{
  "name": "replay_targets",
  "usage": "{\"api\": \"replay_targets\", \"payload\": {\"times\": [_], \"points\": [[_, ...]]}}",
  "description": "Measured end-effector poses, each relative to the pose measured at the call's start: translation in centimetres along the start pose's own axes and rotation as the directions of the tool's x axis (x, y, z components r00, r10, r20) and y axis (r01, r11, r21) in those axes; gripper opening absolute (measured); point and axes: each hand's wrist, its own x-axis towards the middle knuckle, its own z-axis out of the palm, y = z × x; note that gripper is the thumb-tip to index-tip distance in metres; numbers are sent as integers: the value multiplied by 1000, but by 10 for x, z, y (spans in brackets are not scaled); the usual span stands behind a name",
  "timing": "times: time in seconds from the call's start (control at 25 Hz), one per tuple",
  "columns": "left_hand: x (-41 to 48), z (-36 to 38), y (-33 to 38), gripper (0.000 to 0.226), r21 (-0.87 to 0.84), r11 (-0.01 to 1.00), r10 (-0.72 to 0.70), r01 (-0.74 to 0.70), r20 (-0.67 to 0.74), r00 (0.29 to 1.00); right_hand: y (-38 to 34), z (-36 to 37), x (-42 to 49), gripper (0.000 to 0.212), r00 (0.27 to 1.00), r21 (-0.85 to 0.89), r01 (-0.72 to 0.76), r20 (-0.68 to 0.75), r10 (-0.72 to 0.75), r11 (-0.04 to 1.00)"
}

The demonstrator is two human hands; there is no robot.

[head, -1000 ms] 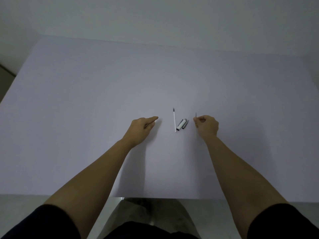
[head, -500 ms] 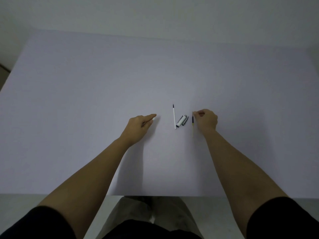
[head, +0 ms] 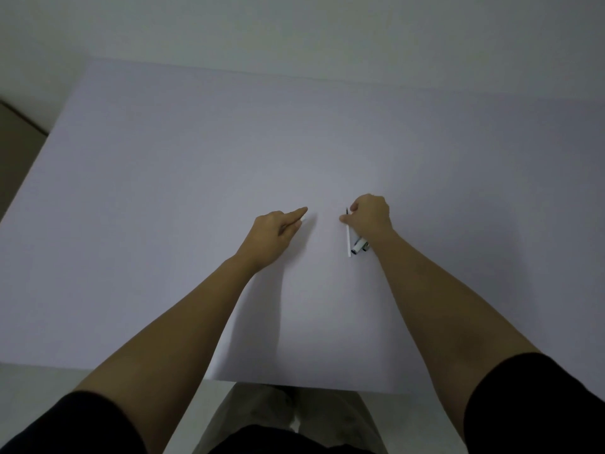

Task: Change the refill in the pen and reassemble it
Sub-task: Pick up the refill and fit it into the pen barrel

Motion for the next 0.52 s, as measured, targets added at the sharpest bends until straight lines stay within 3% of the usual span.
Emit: {"api": "replay_targets", "payload": {"times": [0.16, 0.24, 0.32, 0.36, 0.44, 0.52], "points": [[2, -7, -2, 33, 16, 1000, 12, -11, -10, 1000, -9, 16, 1, 19, 998, -21, -35, -47, 34, 999], [3, -11, -1, 32, 22, 1000, 0, 1, -12, 1000, -12, 17, 0, 22, 991, 134, -121, -44, 128, 984], [5, -15, 2, 27, 11, 1000, 3, -3, -18, 1000, -20, 14, -1, 28, 973, 380, -214, 6, 229, 900], [6, -17, 4, 33, 7, 1000, 16, -16, -28, 999, -24, 11, -2, 29, 964, 523, -245, 46, 260, 816], [9, -20, 7, 36, 2, 1000, 10, -10, -47, 999, -32, 5, -9, 29, 950, 798, -272, 133, 283, 538], [11, -22, 11, 22, -10, 1000, -3, 2, -41, 999, -34, -3, -20, 25, 947, 937, -243, 173, 270, 252]]}}
